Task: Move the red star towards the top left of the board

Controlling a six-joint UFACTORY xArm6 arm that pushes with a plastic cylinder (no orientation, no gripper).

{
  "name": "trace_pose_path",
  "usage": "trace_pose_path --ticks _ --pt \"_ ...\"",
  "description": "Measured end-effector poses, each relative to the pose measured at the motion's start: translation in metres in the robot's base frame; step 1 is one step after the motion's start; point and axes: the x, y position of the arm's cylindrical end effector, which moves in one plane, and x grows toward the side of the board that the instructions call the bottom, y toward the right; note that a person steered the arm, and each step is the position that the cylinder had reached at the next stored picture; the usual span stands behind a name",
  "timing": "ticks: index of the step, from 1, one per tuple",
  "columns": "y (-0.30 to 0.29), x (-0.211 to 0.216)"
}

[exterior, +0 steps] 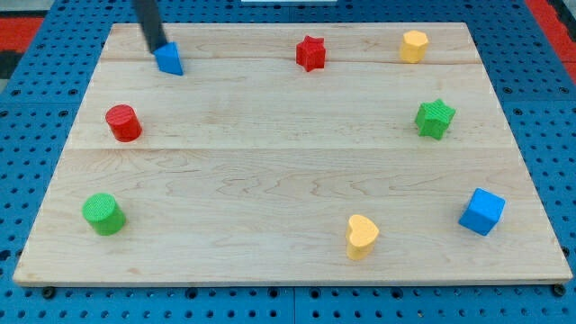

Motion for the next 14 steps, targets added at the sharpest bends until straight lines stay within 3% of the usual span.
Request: trace_pose_path --ticks 2,3,4,5,6,7,9,10,11,14 --pt "0.031 0.061" --pt "0.068 0.094" --pt "0.144 0.102" --pt "0.237 0.097" --pt "0.248 0.037" --pt "0.192 0.001" --pt "0.244 -0.009" --pt "0.173 -0.03" --pt "0.122 -0.022" --pt "0.045 -0.004"
